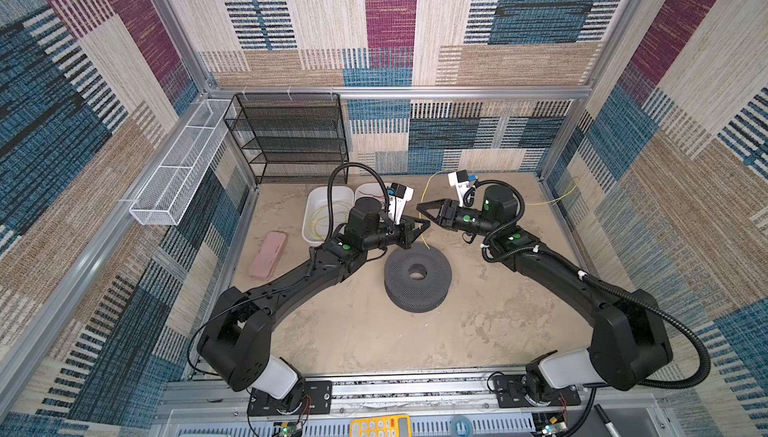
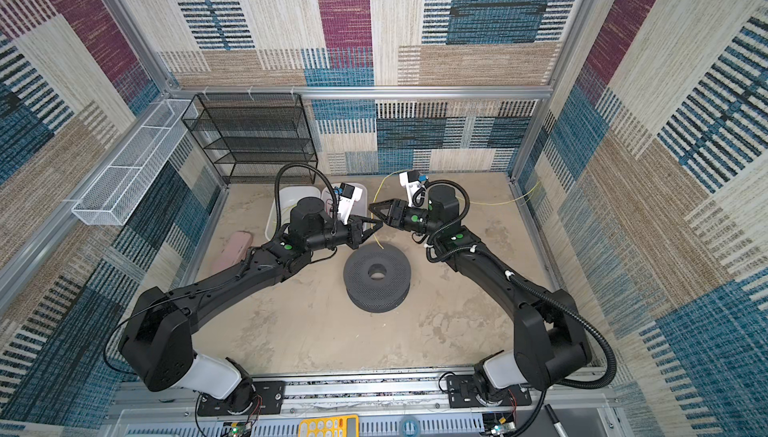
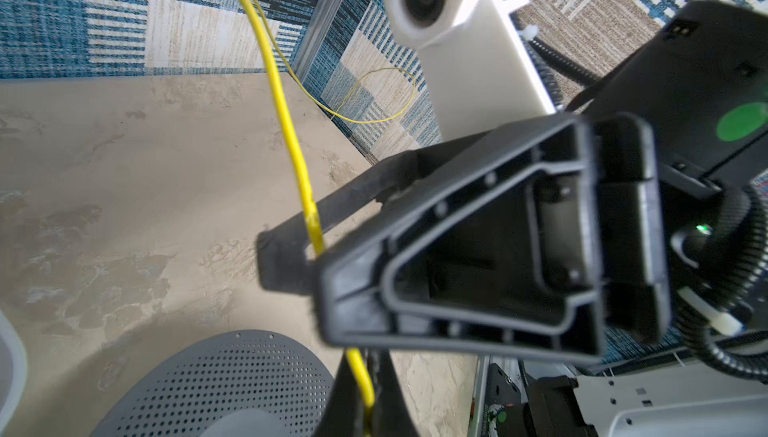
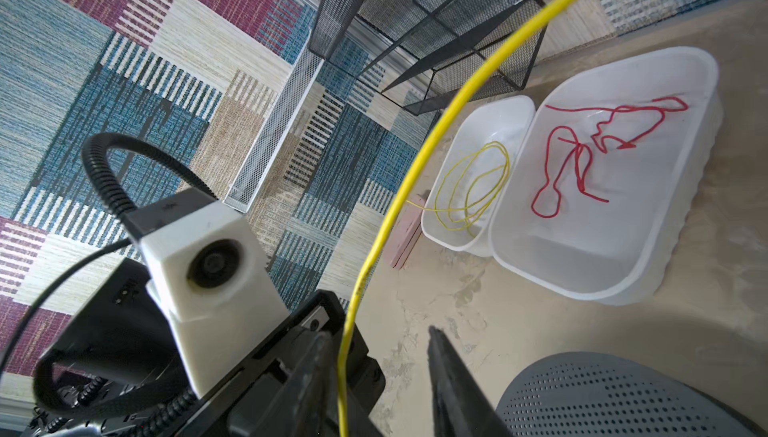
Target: Wrap the cables
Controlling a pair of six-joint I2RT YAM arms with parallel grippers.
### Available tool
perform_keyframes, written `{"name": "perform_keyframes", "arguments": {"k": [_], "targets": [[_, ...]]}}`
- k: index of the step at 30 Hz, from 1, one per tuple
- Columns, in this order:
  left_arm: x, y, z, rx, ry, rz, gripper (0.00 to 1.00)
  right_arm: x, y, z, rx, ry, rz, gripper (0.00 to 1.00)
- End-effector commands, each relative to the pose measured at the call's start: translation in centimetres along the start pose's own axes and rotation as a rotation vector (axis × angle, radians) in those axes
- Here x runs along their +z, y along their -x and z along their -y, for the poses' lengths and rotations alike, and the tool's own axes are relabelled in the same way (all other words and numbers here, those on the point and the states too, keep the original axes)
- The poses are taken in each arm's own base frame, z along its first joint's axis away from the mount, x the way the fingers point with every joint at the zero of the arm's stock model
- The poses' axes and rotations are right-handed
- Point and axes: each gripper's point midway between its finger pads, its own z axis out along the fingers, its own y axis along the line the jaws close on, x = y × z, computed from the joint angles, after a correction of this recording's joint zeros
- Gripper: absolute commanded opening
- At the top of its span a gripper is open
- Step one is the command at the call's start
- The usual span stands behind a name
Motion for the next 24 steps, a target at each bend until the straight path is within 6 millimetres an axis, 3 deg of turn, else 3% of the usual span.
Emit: {"name": "perform_keyframes", "arguments": {"k": [1,6,7,10,12,18,24], "targets": [[0.0,-0.2,0.7,0.038,-0.039,-0.017,0.0,0.3,0.4,-0.5,-0.018,0.02,0.022,0.26],[0.2,-0.6,0.7,0.035,-0.043,-0.032,0.0,0.1,0.4,-0.5,-0.015,0.022,0.031,0.09],[0.1,-0.7,0.6,0.036,-0.042,-0.034,0.05,0.1,0.4,-0.6,-0.013,0.024,0.034,0.05],[0.0,-1.1,0.4,0.033,-0.04,-0.028,0.39,-0.2,0.7,-0.6,-0.008,0.013,0.059,0.0],[0.0,-1.6,0.1,0.033,-0.035,-0.017,0.47,-0.5,0.9,-0.7,-0.004,0.006,0.079,0.0],[0.0,-3.1,-0.4,0.007,-0.052,-0.023,0.43,-0.9,1.2,-0.8,0.006,-0.003,0.107,0.0],[-0.5,-3.6,-0.6,0.0,-0.035,-0.028,0.11,-1.1,1.4,-0.6,0.006,-0.024,0.12,0.0]]}}
